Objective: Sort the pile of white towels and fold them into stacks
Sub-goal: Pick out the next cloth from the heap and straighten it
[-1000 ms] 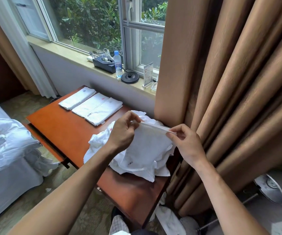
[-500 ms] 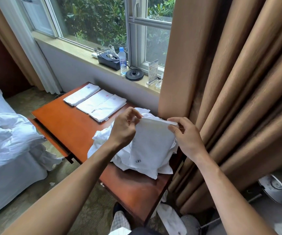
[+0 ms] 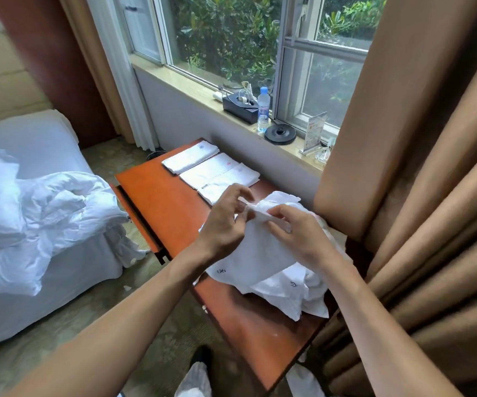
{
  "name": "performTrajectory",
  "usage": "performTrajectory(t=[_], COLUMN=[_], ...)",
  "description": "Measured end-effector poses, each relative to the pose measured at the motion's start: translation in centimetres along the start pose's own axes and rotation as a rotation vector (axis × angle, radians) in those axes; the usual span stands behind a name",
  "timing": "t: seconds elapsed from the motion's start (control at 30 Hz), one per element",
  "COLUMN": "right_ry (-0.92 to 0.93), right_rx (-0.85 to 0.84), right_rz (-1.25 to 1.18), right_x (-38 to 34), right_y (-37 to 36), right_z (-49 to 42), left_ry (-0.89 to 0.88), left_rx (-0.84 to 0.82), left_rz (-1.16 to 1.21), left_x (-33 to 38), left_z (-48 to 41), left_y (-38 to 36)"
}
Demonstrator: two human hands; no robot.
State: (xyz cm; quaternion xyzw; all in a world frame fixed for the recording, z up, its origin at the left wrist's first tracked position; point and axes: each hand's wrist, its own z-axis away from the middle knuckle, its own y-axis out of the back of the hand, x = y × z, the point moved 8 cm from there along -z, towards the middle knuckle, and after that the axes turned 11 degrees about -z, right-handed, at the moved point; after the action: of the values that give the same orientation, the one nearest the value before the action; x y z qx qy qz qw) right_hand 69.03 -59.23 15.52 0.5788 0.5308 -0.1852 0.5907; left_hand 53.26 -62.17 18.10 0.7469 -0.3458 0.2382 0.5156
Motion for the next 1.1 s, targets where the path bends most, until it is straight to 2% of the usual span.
performTrajectory(t=[0.1, 0.17, 0.3, 0.4, 0.53, 0.63, 0.77, 0.9, 1.1], right_ry=[0.027, 0.043, -0.005, -0.041, -0.041, -0.039, -0.097, -0.041, 0.071], right_rx=[-0.013, -0.034, -0.126, -0.150, -0.202, -0.272, -0.351, -0.389, -0.474], right_rz=[-0.074, -0.122, -0.243, -0.304, -0.247, -0.164, -0.111, -0.135, -0.052], right_x=[-0.9, -1.8, -3.5, -4.3, -5.5, -5.8, -5.7, -7.8, -12.4], right_y=[-2.7, -4.6, -10.1, -14.6, -21.5, -27.2, -34.3, -40.1, -48.1], right_z=[-1.6, -2.9, -5.6, -8.4, -12.1, -15.5, -19.2, -22.5, -27.0], left_ry=[0.134, 0.248, 0.356, 0.476, 0.679, 0.663, 0.592, 0.508, 0.486], left_rx=[-0.022, -0.108, -0.230, -0.207, -0.126, -0.021, -0.033, -0.082, 0.006], left_rz=[0.024, 0.015, 0.004, 0.000, 0.039, 0.001, -0.122, -0.269, -0.406], left_x=[-3.7, -7.3, -14.1, -19.6, -26.9, -31.2, -35.9, -38.3, -41.4], left_z=[1.0, 2.0, 5.1, 6.8, 8.5, 8.0, 6.8, 5.3, 4.4], left_y=[1.8, 2.5, 4.1, 6.4, 10.8, 15.8, 22.2, 26.9, 34.4])
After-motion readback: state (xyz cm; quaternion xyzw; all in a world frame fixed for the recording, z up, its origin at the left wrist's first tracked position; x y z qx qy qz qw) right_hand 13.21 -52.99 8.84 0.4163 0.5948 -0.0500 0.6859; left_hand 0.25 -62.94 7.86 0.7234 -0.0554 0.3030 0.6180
